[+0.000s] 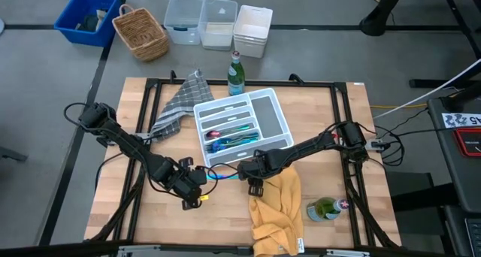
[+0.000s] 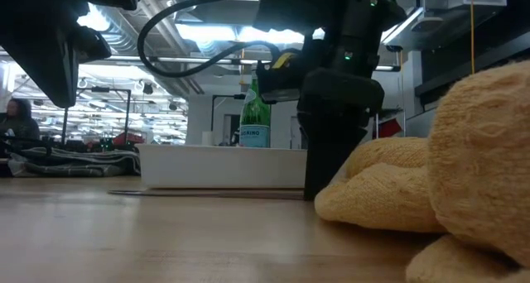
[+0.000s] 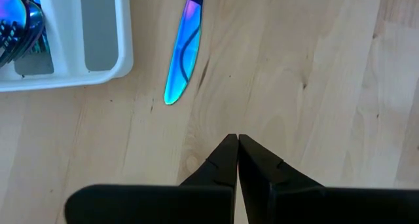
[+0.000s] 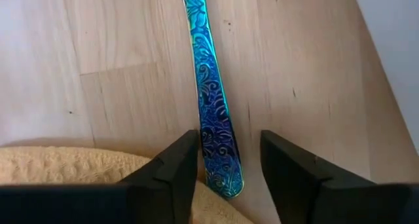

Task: Sort silverware
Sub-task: Put the table knife in the silverware tray

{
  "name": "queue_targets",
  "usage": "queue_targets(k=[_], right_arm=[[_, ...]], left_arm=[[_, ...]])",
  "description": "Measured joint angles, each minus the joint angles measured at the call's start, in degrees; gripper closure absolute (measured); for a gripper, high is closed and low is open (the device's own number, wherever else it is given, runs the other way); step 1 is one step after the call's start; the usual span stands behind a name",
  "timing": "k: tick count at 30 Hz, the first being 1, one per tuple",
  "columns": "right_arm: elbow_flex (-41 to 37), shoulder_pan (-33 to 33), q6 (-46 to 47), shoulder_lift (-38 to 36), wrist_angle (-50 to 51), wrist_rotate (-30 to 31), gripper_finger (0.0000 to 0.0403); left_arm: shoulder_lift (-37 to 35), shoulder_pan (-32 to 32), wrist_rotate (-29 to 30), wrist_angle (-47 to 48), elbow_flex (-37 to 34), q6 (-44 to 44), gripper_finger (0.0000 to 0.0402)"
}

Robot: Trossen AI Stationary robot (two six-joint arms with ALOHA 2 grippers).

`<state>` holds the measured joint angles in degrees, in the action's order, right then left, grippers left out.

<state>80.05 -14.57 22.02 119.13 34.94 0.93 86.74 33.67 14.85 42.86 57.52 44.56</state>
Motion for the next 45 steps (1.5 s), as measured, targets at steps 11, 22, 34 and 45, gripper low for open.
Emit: queue_targets(k=[11, 22, 34, 45], right_arm=[[-0.1, 0.0, 0.0, 0.2, -0.2, -1.6, 0.0317], [-0.2, 0.0, 0.1, 0.2, -0.5, -1.6, 0.0330], [5.9, 0.0, 0.2, 0.7, 4.0, -2.7, 0.0329], [6.1, 0.0, 0.2, 0.6, 4.1, -3.8, 0.0329]], left_arm=[[0.0, 0.0, 0.0, 0.0, 0.0, 0.0, 0.0399], [0.0, 0.0, 1.1, 0.0, 0.0, 0.0, 0.0399], [0.0, 0.0, 1.1, 0.0, 0.0, 0.0, 0.0399], [0.0, 0.0, 1.1, -1.0, 0.0, 0.0, 0.0399]])
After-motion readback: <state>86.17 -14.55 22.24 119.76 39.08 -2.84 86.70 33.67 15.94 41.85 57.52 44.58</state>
